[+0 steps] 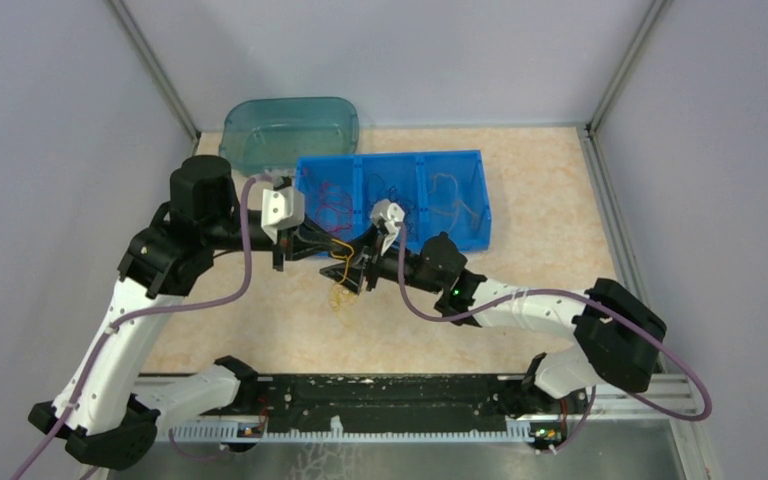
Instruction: Untangle the cables
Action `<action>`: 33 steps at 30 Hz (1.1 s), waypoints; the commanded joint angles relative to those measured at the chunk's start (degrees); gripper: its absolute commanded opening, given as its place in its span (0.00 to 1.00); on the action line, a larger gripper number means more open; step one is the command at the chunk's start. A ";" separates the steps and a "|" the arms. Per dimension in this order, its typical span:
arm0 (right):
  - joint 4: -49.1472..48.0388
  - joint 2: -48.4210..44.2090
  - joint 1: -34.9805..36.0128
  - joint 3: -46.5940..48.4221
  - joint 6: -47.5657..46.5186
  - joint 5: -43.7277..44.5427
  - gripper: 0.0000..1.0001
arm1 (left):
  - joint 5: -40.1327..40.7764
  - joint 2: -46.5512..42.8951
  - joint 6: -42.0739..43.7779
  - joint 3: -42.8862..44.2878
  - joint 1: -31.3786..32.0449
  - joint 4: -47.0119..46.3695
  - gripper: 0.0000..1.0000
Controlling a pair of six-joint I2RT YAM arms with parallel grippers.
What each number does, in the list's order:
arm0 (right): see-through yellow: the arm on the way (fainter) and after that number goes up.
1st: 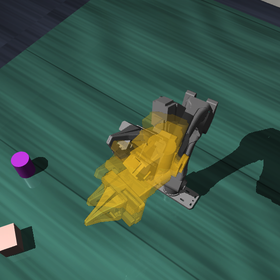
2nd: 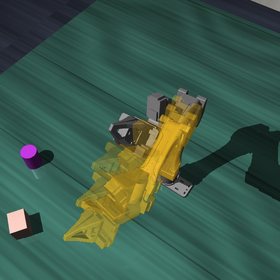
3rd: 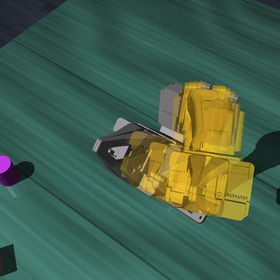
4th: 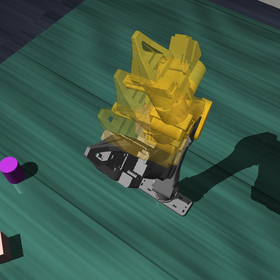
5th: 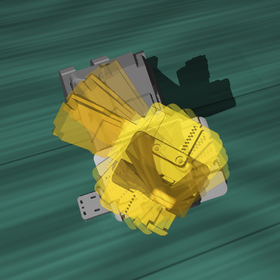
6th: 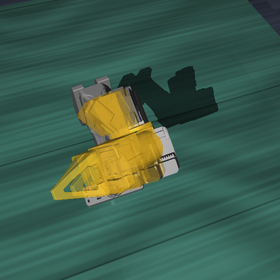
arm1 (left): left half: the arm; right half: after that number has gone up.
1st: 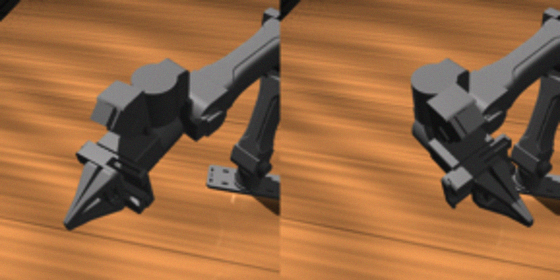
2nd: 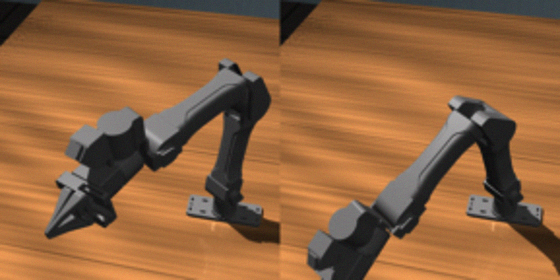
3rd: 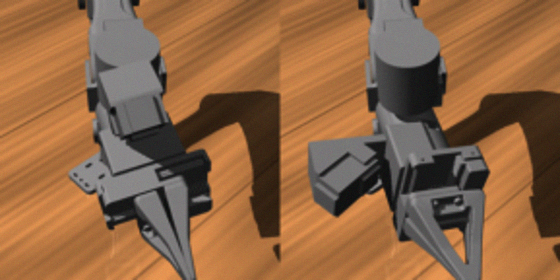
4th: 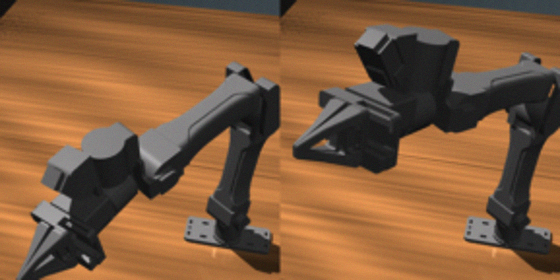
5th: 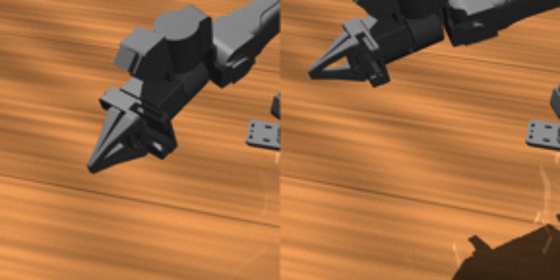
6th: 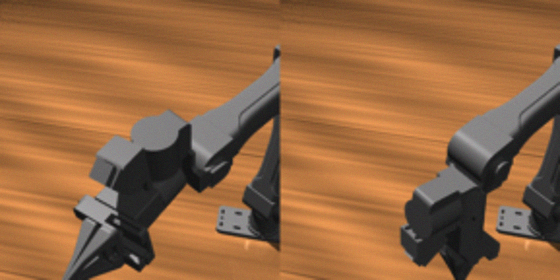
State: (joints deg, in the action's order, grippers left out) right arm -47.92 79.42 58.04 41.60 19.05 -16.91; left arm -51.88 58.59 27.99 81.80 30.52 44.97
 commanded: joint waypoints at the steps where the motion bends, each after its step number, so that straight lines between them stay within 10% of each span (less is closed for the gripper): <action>1: -6.77 2.10 1.18 -2.73 -0.62 1.91 0.48 | -3.08 1.59 -3.61 6.55 0.38 -4.69 0.00; 14: -8.81 7.59 1.64 -6.22 0.72 2.31 0.45 | -2.82 2.94 -7.44 12.80 0.33 -10.52 0.00; 22: -6.74 -0.03 1.73 -2.58 -0.40 5.17 0.61 | -4.90 0.72 -7.97 3.90 0.34 -8.12 0.00; 33: -5.28 -5.15 1.70 -3.65 -0.39 7.39 0.45 | -3.10 -2.63 -3.74 -1.85 0.35 -5.18 0.00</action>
State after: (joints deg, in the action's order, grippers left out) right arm -52.95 76.29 59.24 37.74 19.20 -11.14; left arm -54.52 56.84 22.24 78.39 30.57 39.90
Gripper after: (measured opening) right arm 0.477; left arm 0.012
